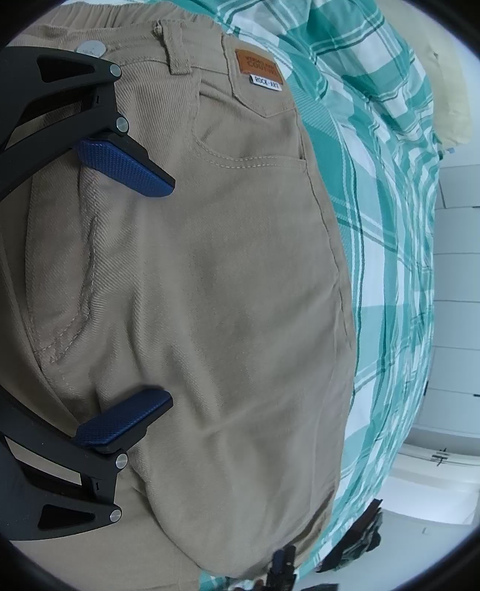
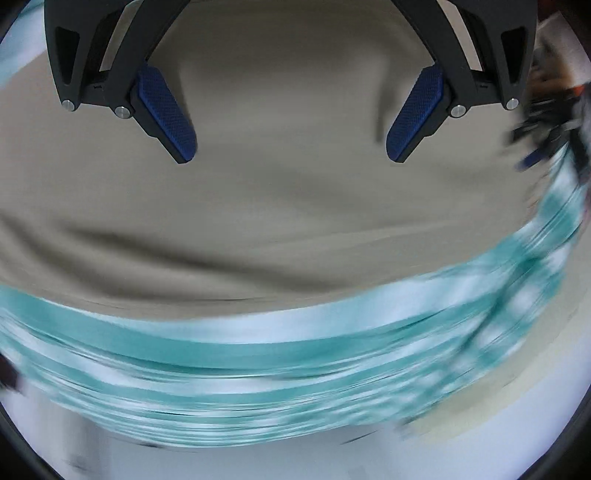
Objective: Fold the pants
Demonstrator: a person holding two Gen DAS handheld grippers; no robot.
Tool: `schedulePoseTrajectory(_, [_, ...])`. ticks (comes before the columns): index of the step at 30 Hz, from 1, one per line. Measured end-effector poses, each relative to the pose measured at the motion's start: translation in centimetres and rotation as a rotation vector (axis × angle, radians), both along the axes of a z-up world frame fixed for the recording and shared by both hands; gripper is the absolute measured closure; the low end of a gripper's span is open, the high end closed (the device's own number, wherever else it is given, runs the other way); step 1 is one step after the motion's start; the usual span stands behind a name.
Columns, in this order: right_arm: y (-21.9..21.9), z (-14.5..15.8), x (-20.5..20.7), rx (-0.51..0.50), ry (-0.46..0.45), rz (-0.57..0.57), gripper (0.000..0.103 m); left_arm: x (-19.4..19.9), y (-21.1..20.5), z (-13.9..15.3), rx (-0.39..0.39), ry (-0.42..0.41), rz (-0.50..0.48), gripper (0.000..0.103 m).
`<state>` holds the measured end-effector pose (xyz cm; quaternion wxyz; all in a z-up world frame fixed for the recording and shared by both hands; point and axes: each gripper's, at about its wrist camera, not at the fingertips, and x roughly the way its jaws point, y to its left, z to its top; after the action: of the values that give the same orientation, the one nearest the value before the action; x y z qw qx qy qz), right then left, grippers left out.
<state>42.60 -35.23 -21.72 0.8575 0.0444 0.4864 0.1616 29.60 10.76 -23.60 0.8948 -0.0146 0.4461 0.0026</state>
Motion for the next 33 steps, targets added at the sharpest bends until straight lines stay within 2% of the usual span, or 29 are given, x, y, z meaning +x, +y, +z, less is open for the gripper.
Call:
schedulePoseTrajectory(2, [-7.9, 0.4, 2.0, -0.003, -0.03, -0.113, 0.03, 0.1, -0.1, -0.1, 0.005, -0.001, 0.003, 0.0])
schedulePoseTrajectory(4, [-16.2, 1.3, 3.1, -0.129, -0.036, -0.353, 0.027, 0.1, -0.1, -0.1, 0.006, -0.002, 0.005, 0.0])
schedulePoseTrajectory(5, [-19.9, 1.3, 3.2, -0.184, -0.003, -0.484, 0.016, 0.1, -0.1, -0.1, 0.006, -0.003, 0.006, 0.0])
schedulePoseTrajectory(8, [-27.4, 2.6, 1.5, -0.179, 0.014, -0.721, 0.016, 0.1, -0.1, -0.2, 0.005, -0.005, 0.007, 0.001])
schedulePoseTrajectory(9, [-28.3, 3.3, 0.9, -0.162, -0.009, -0.743, 0.016, 0.2, -0.1, -0.2, 0.004, -0.005, 0.007, 0.001])
schedulePoseTrajectory(11, [-29.4, 4.2, -0.6, -0.007, -0.049, -0.708, 0.016, 0.2, -0.1, -0.2, 0.003, -0.005, 0.008, 0.001])
schedulePoseTrajectory(13, [-29.8, 3.6, -1.9, 0.129, -0.01, -0.702, 0.016, 0.3, -0.1, -0.2, 0.005, -0.005, 0.008, 0.001])
schedulePoseTrajectory(16, [-29.8, 2.3, -2.9, 0.194, 0.01, -0.725, 0.017, 0.3, -0.2, -0.2, 0.009, -0.004, 0.009, 0.001])
schedulePoseTrajectory(18, [-29.6, 2.0, -2.2, 0.209, -0.008, -0.732, 0.024, 0.4, -0.2, -0.2, 0.013, -0.003, 0.009, 0.001])
schedulePoseTrajectory(19, [-29.6, 2.0, -1.5, 0.223, -0.014, -0.729, 0.03, 0.4, -0.3, -0.2, 0.014, -0.002, 0.009, 0.001])
schedulePoseTrajectory(21, [-30.1, 1.7, -0.1, 0.24, -0.021, -0.705, 0.052, 0.4, -0.3, -0.3, 0.017, -0.001, 0.01, 0.001])
schedulePoseTrajectory(22, [-30.0, 1.7, 0.5, 0.219, -0.014, -0.697, 0.072, 0.4, -0.3, -0.3, 0.02, 0.001, 0.011, 0.001])
schedulePoseTrajectory(23, [-29.6, 1.9, 1.1, 0.15, -0.003, -0.707, 0.089, 0.5, -0.4, -0.3, 0.023, 0.002, 0.012, 0.001])
schedulePoseTrajectory(25, [-28.5, 3.0, 1.4, 0.079, -0.039, -0.689, 0.094, 0.5, -0.4, -0.4, 0.027, 0.004, 0.014, 0.001])
schedulePoseTrajectory(27, [-26.4, 5.0, 0.6, 0.062, -0.108, -0.588, 0.095, 0.6, -0.4, -0.4, 0.028, 0.006, 0.014, 0.001])
schedulePoseTrajectory(29, [-22.7, 8.0, -1.4, 0.073, -0.17, -0.39, 0.098, 0.6, -0.4, -0.4, 0.029, 0.007, 0.014, 0.001])
schedulePoseTrajectory(31, [-18.9, 11.1, -5.9, 0.082, -0.237, -0.191, 0.098, 0.5, -0.4, -0.3, 0.031, 0.009, 0.014, 0.001])
schedulePoseTrajectory(33, [-17.2, 12.8, -10.7, 0.105, -0.27, -0.096, 0.098, 0.6, -0.4, -0.3, 0.035, 0.013, 0.014, 0.001])
